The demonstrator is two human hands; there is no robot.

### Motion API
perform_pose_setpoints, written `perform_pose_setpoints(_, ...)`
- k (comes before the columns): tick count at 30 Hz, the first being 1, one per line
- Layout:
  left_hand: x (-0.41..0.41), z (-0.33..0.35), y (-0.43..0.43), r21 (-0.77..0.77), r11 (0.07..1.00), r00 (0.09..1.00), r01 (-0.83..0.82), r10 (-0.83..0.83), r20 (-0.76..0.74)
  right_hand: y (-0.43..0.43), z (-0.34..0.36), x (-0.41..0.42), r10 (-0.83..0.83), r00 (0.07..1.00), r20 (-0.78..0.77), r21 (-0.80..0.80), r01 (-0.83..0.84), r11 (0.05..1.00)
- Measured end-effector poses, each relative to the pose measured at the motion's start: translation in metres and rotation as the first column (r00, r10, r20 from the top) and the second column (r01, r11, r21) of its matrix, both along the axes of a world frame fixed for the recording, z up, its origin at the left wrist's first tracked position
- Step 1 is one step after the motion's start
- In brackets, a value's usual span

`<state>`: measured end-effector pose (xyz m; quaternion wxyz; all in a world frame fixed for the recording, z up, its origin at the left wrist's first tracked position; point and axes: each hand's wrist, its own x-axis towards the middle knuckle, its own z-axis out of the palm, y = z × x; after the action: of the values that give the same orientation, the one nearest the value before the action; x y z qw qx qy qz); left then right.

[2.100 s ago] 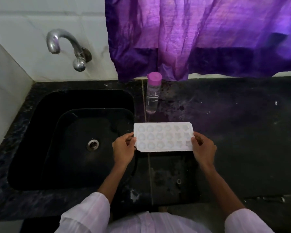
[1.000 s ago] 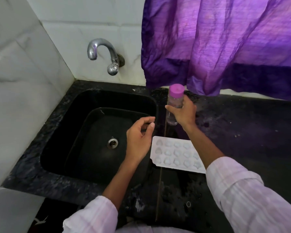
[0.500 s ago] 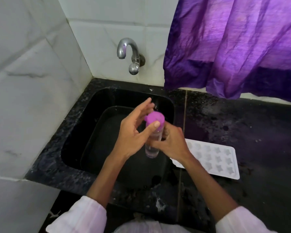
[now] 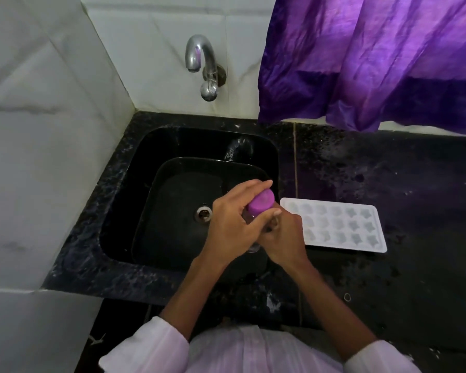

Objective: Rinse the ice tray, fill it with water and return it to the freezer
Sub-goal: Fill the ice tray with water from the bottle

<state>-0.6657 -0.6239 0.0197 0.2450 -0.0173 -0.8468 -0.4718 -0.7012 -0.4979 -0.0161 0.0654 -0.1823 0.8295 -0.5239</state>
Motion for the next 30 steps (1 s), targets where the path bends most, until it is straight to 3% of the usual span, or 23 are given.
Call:
perform_pose_setpoints(7,0.012,-0.008,0.011,-0.003,0.997,0.996,-0.076,0.076,-0.051,-0.010,0.002,0.023,-0.162,0.983,-0.090,0.019,0.164,0.986)
perform_pose_setpoints(10,0.018,-0.007,0.017,0.110,0.984,0.987,-0.141,0.148,-0.063,-0.015,0.009,0.032,-0.224,0.968,-0.114,0.008,0.226,0.974)
perform_pose_setpoints(13,0.020,-0.001,0.020,0.234,0.956,0.983,-0.176,0.184,-0.012,-0.011,0.009,0.034,-0.211,0.972,-0.099,0.058,0.217,0.974)
perform_pose_setpoints(16,0.017,0.003,0.023,0.213,0.962,0.985,-0.173,0.169,0.038,-0.003,0.009,0.039,-0.168,0.974,-0.152,0.108,0.186,0.977)
perform_pose_setpoints(19,0.019,0.009,0.025,0.280,0.960,0.989,0.020,-0.061,0.138,0.007,0.013,0.042,-0.183,0.974,-0.133,0.069,0.194,0.979)
perform_pose_setpoints(21,0.024,0.012,0.024,0.335,0.909,0.930,0.247,-0.320,0.182,0.017,0.013,0.041,-0.209,0.969,-0.132,0.035,0.215,0.976)
perform_pose_setpoints(23,0.027,0.016,0.024,0.349,0.868,0.887,0.353,-0.429,0.171,0.029,0.012,0.041,-0.219,0.968,-0.120,0.017,0.223,0.975)
perform_pose_setpoints(30,0.019,0.019,0.078,0.255,0.961,0.980,0.108,-0.146,0.134,0.078,0.015,0.038,-0.135,0.969,-0.206,0.082,0.155,0.985)
